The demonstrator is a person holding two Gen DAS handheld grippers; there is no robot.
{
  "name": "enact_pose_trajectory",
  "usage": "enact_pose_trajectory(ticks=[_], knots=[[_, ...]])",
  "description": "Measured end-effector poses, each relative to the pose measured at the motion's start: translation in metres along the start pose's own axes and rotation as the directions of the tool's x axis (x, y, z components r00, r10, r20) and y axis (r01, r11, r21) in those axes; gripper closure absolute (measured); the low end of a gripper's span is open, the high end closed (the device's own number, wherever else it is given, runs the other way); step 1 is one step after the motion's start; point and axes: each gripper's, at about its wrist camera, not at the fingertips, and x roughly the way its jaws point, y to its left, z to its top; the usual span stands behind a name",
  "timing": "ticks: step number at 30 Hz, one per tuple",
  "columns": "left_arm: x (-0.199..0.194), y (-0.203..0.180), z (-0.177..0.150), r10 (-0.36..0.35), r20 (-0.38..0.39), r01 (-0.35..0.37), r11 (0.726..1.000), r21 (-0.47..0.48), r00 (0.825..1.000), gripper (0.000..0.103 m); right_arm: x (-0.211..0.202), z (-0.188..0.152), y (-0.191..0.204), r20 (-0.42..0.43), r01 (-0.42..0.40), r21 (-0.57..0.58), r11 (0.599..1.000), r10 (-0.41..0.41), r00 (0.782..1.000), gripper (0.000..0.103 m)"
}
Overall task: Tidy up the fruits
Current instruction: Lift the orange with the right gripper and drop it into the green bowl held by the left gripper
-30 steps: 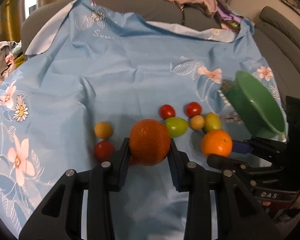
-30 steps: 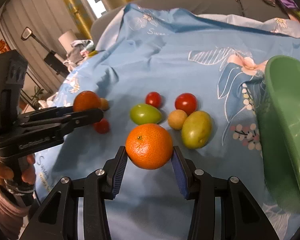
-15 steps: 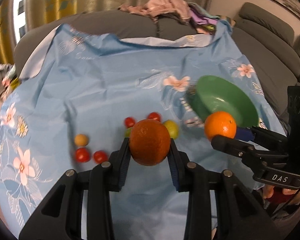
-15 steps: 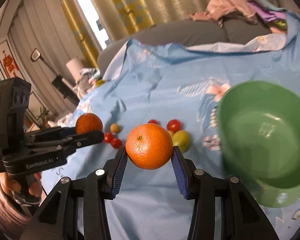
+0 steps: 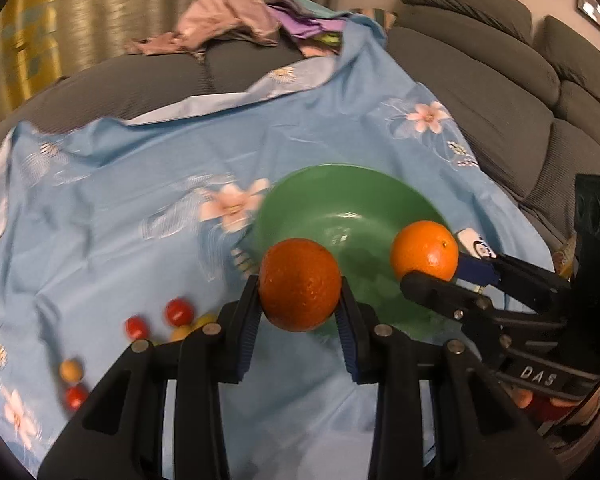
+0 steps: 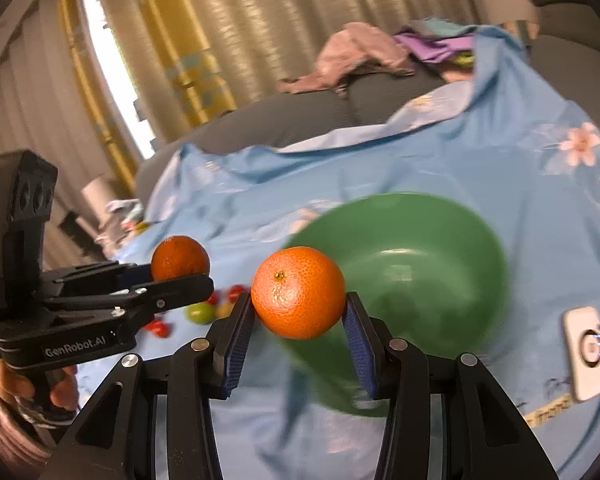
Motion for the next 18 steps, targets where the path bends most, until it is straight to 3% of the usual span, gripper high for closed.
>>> enact_pose_trajectory(ticks=[7, 13, 18], knots=[[0.044, -0.025, 0.01, -0.013, -0.067, 0.017, 0.998, 0.054, 0.998, 0.067, -0.001, -0.001, -0.035, -0.006, 0.111, 0.033, 0.993, -0.111, 0.994, 0.056], [0.064, -0.029, 0.006, 0.007, -0.122, 0.001, 0.998, 0.064, 0.993, 0.065, 0.006, -0.005, -0.04, -0.036, 0.148, 0.022, 0.989, -0.148, 0.988, 0.056], [0.065, -0.03, 0.005, 0.011, -0.122, -0.002, 0.997, 0.071, 0.992, 0.066, 0.004, -0.005, -0.04, -0.028, 0.172, 0.019, 0.985, -0.171, 0.985, 0.056]])
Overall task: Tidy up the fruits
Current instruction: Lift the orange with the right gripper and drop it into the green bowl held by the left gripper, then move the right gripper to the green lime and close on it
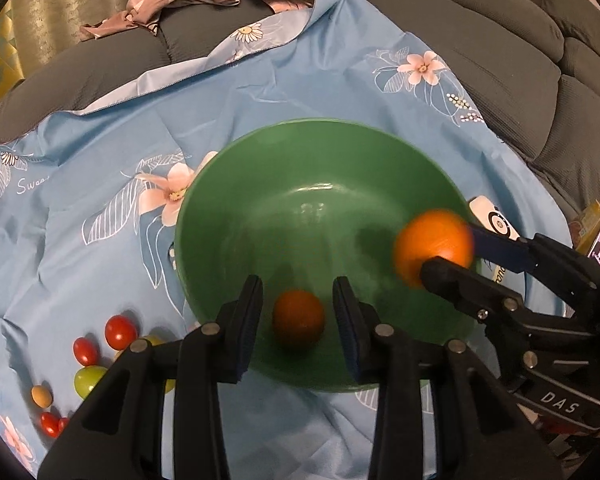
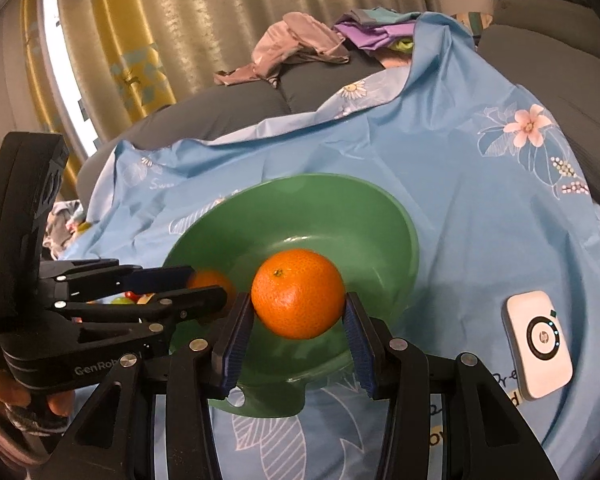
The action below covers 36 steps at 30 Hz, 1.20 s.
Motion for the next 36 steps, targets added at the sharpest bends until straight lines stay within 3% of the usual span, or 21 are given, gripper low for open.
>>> enact_pose_trajectory(ticks=[2, 6, 9, 15, 22, 25, 29, 34, 36], knots=[[-0.002, 0.0, 0.0, 0.001, 0.006, -0.001, 1.0, -0.001, 1.0, 0.062, -0.004, 0.0, 0.0, 0.01, 0.018, -0.003, 1.0, -0.018, 1.0, 0.056], [-0.012, 0.002, -0.002, 0.007, 0.023, -0.007, 1.0, -0.017, 1.0, 0.038, -0.008, 0.001, -0.001, 0.018, 0.026, 0.003, 1.0, -0.026, 1.0, 0.055], [-0.025, 0.008, -0.007, 0.012, 0.035, -0.011, 0.999, -0.044, 0.999, 0.028, -0.013, 0.001, 0.0, 0.03, 0.011, 0.01, 1.0, -0.011, 0.999, 0.056], [-0.06, 0.038, -0.035, 0.032, 0.046, -0.024, 0.985, -0.173, 0.998, 0.016, -0.026, -0.002, 0.008, 0.039, -0.061, 0.006, 0.998, 0.061, 0.997, 0.055], [-0.099, 0.075, -0.087, 0.078, 0.041, -0.06, 0.943, -0.327, 0.996, 0.015, -0.032, -0.008, 0.024, 0.013, -0.081, -0.018, 0.997, 0.081, 0.997, 0.055], [-0.12, 0.089, -0.112, 0.072, 0.093, -0.031, 0.923, -0.385, 0.993, 0.015, -0.033, -0.01, 0.039, 0.001, -0.105, -0.045, 0.993, 0.105, 0.994, 0.055], [-0.141, 0.096, -0.137, 0.048, 0.169, 0.022, 0.921, -0.39, 0.984, 0.015, -0.031, -0.013, 0.066, -0.022, -0.148, -0.099, 0.984, 0.147, 0.989, 0.055], [-0.147, 0.108, -0.157, -0.003, 0.202, 0.089, 0.904, -0.418, 0.979, 0.012, -0.025, -0.021, 0.106, -0.079, -0.215, -0.19, 0.958, 0.204, 0.976, 0.055], [-0.146, 0.111, -0.158, -0.01, 0.192, 0.088, 0.911, -0.404, 0.981, 0.012, -0.021, -0.024, 0.117, -0.105, -0.232, -0.212, 0.949, 0.214, 0.971, 0.055]])
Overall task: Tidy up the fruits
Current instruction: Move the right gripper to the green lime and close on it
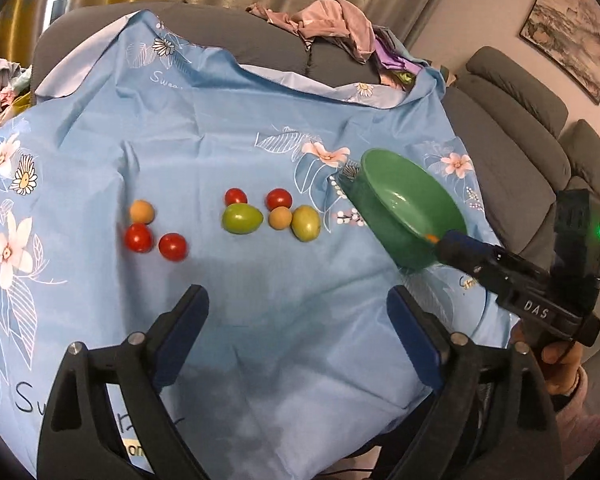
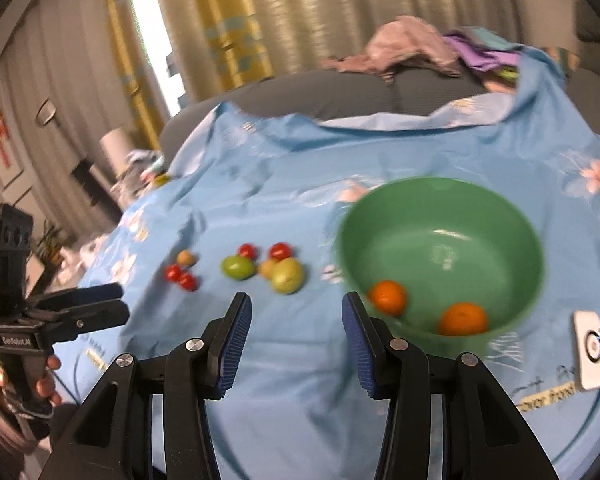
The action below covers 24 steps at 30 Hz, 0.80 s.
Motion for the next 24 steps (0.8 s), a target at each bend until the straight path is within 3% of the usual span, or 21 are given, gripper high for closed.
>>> enact_pose_trajectory(ticks=[2, 5, 10, 19, 24], knots=[[0.002, -0.001, 0.004, 0.061, -0.025, -0.059, 0.997, 0.046, 0.998, 0.012, 0.009, -0.001, 0.008, -0.029, -0.015, -0.014, 1.0, 0.014, 0.999, 0.055], [0.001, -0.004, 0.01, 0.22, 0.01, -0.22, 0.971, 0.095, 0.975, 0.012, 0.02, -0.003, 0.015, -0.064, -0.022, -0.014, 1.0, 0.021, 0.998, 0.055], [0.008, 0.0, 0.013, 0.315, 0.033, -0.316, 0.942, 0.113, 0.949, 0.012, 0.041, -0.001, 0.025, -0.115, 0.0, -0.024, 1.0, -0.003, 0.993, 0.055], [0.02, 0.019, 0.017, 0.333, 0.023, -0.333, 0.933, 0.136, 0.943, 0.012, 0.07, 0.004, 0.032, -0.167, 0.019, -0.022, 1.0, -0.022, 0.986, 0.055], [0.032, 0.027, 0.019, 0.311, 0.009, -0.309, 0.941, 0.139, 0.95, 0.012, 0.085, 0.007, 0.03, -0.186, 0.035, -0.024, 0.999, -0.039, 0.982, 0.055]])
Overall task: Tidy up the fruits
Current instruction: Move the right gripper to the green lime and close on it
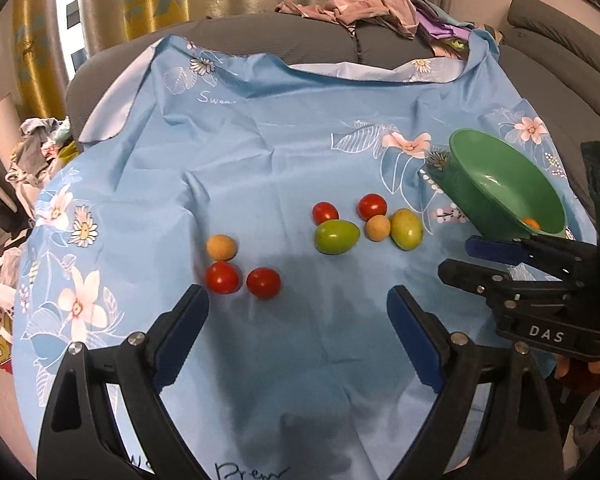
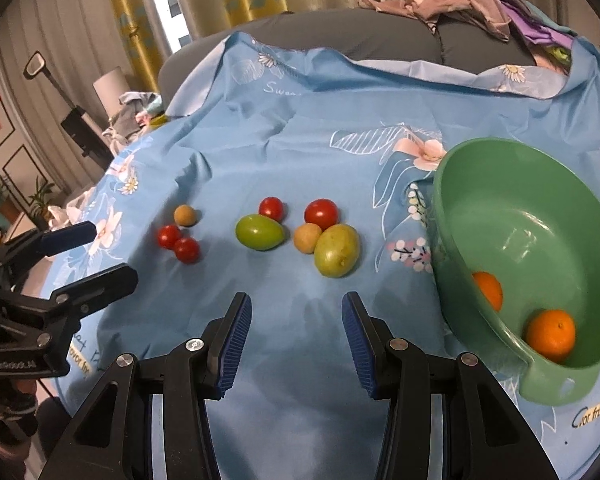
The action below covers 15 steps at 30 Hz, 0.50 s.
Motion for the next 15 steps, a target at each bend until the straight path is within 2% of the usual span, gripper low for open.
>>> enact_pose_trajectory(ticks=[9, 13, 15], knots=[[0.036, 0.008, 0.01, -0.067, -0.027, 0.067, 0.998, -0.005, 0.997, 0.022, 0.03, 0.012, -0.003, -0.02, 0.044, -0.028, 0.999, -0.044, 0.999, 0.055], [0.05, 0.006, 0.015, -0.087, -0.048, 0.088, 0.996, 0.007, 0.995, 0.022, 0.044, 0.02, -0.006, -0.05, 0.108, -0.038, 0.993, -0.11, 0.993, 0.055], [0.056, 0.005, 0.018, -0.1, -0.053, 0.101, 0.995, 0.015, 0.994, 0.022, 0.049, 0.022, -0.008, -0.067, 0.113, -0.032, 0.993, -0.115, 0.991, 0.055]])
